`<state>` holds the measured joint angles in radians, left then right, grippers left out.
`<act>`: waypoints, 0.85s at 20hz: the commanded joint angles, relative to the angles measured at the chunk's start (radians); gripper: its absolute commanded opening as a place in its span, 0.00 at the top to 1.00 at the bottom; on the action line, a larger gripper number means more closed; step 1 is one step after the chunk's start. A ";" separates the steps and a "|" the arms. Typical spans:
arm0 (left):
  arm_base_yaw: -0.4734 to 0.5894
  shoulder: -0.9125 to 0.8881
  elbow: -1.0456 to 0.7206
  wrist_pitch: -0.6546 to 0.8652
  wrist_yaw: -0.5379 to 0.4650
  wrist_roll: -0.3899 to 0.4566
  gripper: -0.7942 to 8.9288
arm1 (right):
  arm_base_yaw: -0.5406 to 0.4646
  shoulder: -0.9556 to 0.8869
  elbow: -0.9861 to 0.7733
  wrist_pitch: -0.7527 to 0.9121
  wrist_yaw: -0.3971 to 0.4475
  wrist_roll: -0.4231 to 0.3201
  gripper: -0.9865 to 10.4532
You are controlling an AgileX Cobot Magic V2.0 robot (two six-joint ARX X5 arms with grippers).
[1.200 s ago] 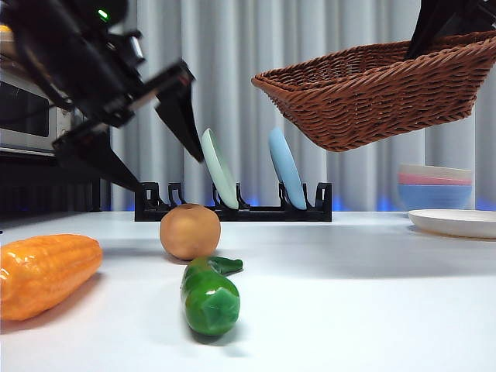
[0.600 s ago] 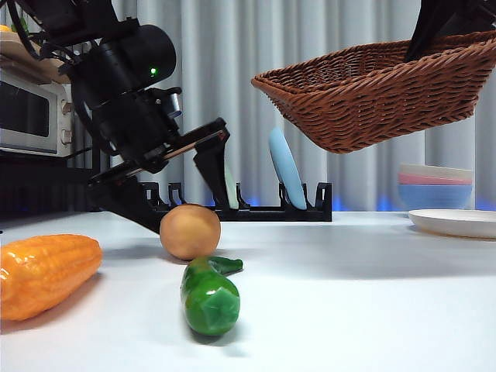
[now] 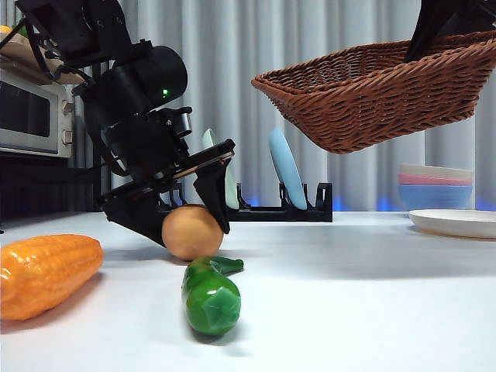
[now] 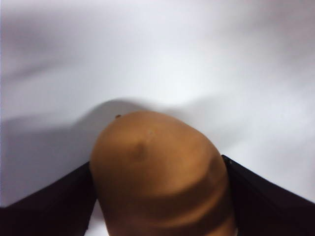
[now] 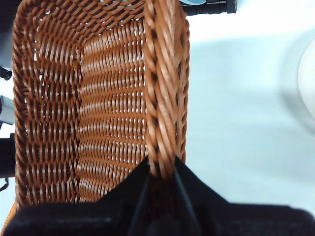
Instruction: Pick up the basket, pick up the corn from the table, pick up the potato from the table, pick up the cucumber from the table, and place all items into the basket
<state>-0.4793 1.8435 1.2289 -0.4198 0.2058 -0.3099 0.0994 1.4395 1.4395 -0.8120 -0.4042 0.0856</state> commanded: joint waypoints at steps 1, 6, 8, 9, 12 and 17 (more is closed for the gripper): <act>-0.005 -0.099 -0.010 -0.038 -0.025 0.068 0.93 | 0.003 -0.002 0.009 0.014 -0.012 0.003 0.92; -0.004 -0.502 -0.010 -0.032 -0.023 0.077 0.93 | 0.053 0.077 0.009 0.021 -0.017 0.021 0.92; -0.019 -0.586 -0.003 0.052 -0.023 0.069 0.93 | 0.096 0.125 0.009 0.040 -0.019 0.041 0.92; -0.029 -0.590 0.013 0.055 -0.023 0.062 0.93 | 0.115 0.146 0.009 0.059 -0.042 0.060 0.92; -0.064 -0.544 0.035 0.058 -0.040 0.046 0.93 | 0.167 0.212 0.009 0.158 -0.148 0.160 0.92; -0.136 -0.382 0.035 0.073 -0.135 0.024 0.93 | 0.257 0.262 0.009 0.224 -0.148 0.220 0.92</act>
<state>-0.6132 1.4540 1.2678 -0.3614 0.0738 -0.2787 0.3553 1.7042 1.4399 -0.6056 -0.5396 0.2813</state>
